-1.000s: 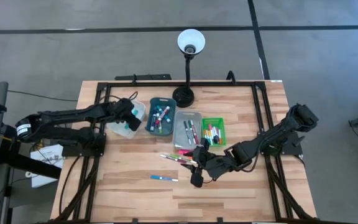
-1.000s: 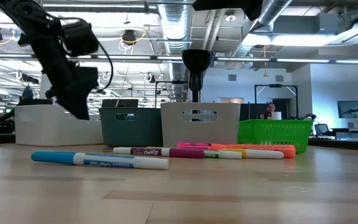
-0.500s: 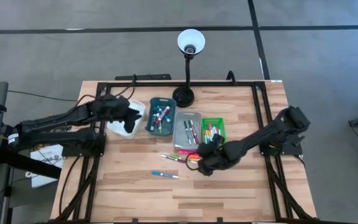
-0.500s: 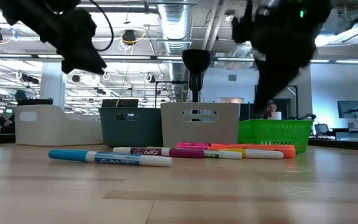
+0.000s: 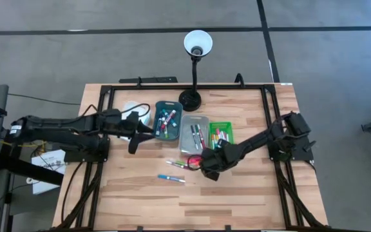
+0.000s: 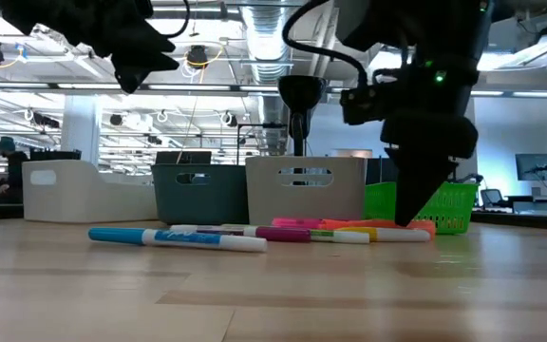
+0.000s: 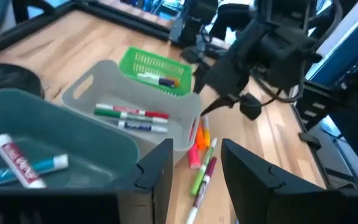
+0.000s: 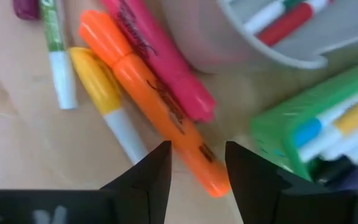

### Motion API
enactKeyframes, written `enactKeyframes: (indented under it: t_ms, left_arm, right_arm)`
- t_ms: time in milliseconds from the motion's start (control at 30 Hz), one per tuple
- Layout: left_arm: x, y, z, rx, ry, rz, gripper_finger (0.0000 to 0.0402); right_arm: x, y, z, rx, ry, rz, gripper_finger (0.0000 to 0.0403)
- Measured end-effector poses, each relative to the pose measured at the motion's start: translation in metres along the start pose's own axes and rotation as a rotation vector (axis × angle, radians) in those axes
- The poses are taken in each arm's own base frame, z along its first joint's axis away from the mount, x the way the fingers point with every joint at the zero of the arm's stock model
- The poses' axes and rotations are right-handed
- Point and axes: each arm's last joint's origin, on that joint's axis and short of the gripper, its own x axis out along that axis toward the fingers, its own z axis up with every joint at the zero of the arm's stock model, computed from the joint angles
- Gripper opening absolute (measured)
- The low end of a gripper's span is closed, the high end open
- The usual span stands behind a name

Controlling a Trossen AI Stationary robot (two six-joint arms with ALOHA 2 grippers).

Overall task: Pick & Place Markers
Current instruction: Put the large orange highlighter pen into the white bin

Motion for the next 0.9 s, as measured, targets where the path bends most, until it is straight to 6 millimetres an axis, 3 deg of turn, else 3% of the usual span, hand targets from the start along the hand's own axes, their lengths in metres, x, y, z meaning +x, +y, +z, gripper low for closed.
enactKeyframes:
  t_ms: [433, 700, 900]
  left_arm:
    - [0.006, 0.000, -0.001, 0.002, 0.011, -0.001, 0.0131]
    - [0.006, -0.001, 0.000, 0.002, 0.004, -0.003, 0.0131]
    - [0.006, -0.001, 0.001, 0.003, -0.007, -0.006, 0.0131]
  right_arm:
    - [0.000, 0.004, 0.004, 0.018, -0.012, 0.072, 0.0122]
    - [0.006, 0.006, 0.005, 0.022, -0.015, 0.069, 0.0148]
    - [0.022, 0.011, 0.006, -0.068, 0.015, 0.078, 0.0164]
